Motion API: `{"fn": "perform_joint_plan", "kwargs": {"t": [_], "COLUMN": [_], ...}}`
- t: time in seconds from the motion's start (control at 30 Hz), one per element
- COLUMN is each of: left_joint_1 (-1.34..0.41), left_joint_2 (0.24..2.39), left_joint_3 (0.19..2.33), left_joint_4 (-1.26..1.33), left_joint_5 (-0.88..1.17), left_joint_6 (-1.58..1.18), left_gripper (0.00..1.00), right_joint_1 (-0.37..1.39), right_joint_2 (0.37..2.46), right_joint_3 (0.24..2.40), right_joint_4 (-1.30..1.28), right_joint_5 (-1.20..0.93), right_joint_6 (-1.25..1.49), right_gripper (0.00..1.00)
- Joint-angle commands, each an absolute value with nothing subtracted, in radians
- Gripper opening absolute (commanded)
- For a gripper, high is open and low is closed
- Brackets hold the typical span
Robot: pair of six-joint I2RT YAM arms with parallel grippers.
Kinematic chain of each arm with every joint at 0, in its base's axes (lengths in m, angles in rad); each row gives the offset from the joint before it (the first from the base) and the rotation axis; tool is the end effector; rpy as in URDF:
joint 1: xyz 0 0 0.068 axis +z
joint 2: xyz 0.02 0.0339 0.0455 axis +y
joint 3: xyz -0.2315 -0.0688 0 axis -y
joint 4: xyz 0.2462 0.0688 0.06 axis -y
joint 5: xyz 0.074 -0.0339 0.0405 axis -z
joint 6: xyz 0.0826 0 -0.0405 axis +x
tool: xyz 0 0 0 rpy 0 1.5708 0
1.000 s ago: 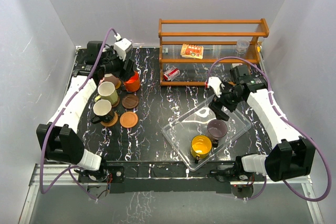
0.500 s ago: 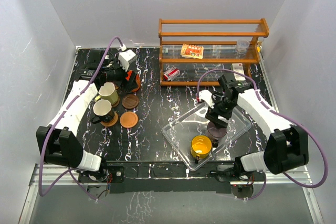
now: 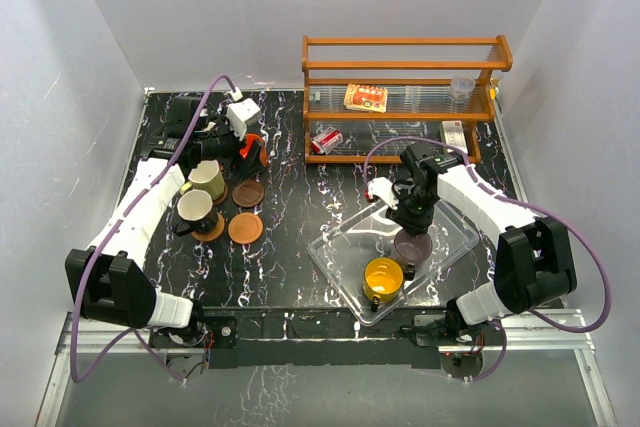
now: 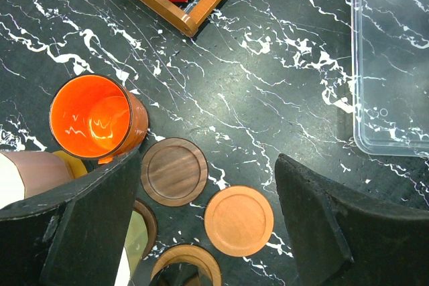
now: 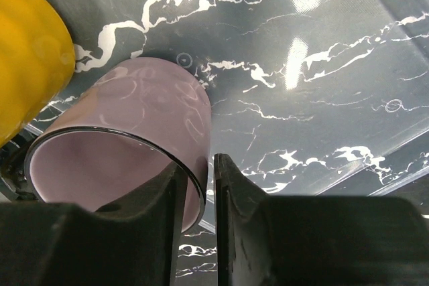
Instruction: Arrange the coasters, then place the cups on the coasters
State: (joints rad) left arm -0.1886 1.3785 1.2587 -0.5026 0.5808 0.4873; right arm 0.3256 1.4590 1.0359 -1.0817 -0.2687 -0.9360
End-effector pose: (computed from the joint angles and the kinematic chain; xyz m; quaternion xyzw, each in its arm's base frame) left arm 0.3290 -0.1089 0.2875 0.4060 0.7608 -0.1868 0.4705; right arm 0.2331 0.1018 0.1439 -0.5877 0.7972 0.1179 0.0714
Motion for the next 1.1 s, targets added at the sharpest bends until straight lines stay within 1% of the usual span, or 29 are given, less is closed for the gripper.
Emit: {"fn": "perform_joint_plan", "kwargs": {"t": [0.0,0.13,0.17,0.37,0.47,0.57,0.77,0.87,1.07], "left_joint_1": [-0.196,-0.199,-0.200,-0.207,-0.217,-0.232,-0.288,-0.323,-0.379], "left_joint_2": [1.342,1.345,1.346,1.350,1.347,1.351,1.361,1.375,1.441], "left_joint_3": [1.254,1.257,1.258,1.279,1.281,1.292,1.319,1.348,1.420], "left_joint_4": [-0.494,-0.494,-0.495,-0.486,-0.455,-0.438,-0.401,-0.383,-0.338], "left_joint_5": [0.608,0.601,0.599,0.584,0.556,0.522,0.456,0.431,0.389], "left_joint_6": [0.514,0.530,0.534,0.528,0.481,0.429,0.309,0.230,0.054], "left_gripper": [0.80,0.80,0.80,0.80,0.81,0.82,0.83,0.83,0.83], "right_joint_1": [0.328,0.327,0.327,0.324,0.323,0.324,0.341,0.380,0.483], "right_joint_2": [1.440,1.418,1.413,1.391,1.401,1.427,1.497,1.514,1.564], "right_joint_3": [1.063,1.099,1.112,1.223,1.309,1.414,1.612,1.649,1.688], "right_joint_4": [-1.070,-1.096,-1.102,-1.113,-1.109,-1.095,-1.007,-0.942,-0.816], "right_joint_5": [-0.216,-0.180,-0.166,-0.059,-0.048,-0.065,-0.118,-0.117,-0.069], "right_joint_6": [-0.953,-0.983,-0.991,-1.029,-1.009,-0.930,-0.658,-0.523,-0.342], "right_gripper": [0.12,0.01,0.00,0.00,0.00,0.00,0.00,0.00,0.00]}}
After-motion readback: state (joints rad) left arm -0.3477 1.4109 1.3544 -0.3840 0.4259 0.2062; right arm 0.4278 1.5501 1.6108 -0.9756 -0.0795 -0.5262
